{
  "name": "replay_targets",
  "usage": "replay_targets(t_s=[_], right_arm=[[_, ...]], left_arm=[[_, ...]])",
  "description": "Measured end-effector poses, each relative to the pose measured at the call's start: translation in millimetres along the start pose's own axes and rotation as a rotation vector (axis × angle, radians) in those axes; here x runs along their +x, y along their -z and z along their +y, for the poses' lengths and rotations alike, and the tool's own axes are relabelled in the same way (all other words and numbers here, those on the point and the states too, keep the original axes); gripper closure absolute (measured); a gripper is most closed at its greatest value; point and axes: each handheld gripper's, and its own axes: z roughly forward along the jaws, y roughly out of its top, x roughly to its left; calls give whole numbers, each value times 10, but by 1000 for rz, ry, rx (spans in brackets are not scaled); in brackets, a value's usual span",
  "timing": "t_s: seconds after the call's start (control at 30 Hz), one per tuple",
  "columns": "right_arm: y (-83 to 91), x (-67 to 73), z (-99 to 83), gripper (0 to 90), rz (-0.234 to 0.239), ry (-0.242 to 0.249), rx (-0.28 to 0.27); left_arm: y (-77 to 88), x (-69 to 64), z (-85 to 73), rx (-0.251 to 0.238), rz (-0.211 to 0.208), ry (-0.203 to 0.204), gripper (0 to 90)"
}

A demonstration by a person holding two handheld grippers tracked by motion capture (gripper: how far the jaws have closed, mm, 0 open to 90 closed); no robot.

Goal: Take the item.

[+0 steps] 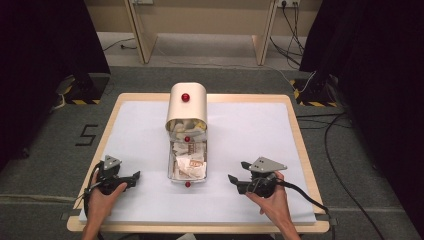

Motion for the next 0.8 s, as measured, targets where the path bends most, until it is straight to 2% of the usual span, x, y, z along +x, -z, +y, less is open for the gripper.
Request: replay_targets(t_s=[0.23, 0.33, 0.47, 0.53, 0.63, 0.7, 0.77, 0.8], right_arm=[[-104, 115, 90, 359, 41, 22, -8], [-132, 134, 105, 359, 49, 17, -8], [-179, 177, 142, 368, 58, 36, -8], [-213, 199, 159, 382, 84, 19, -19], [-240, 237, 191, 383, 78, 49, -9], [-270, 283, 218, 396, 102, 50, -20], [-277, 293, 225, 396, 103, 55, -18], [-302, 320, 248, 398, 101, 75, -12]], left_arm=[[0, 0, 0, 0, 0, 0, 123], [0, 0, 0, 1, 0, 0, 123], [0, 0, 0, 0, 0, 0, 123], [0, 0, 0, 0, 0, 0, 123], [0, 0, 0, 1, 0, 0, 123], [0, -1, 0, 0, 1, 0, 123], [0, 0, 0, 0, 0, 0, 123], [0, 0, 1, 0, 0, 0, 123]])
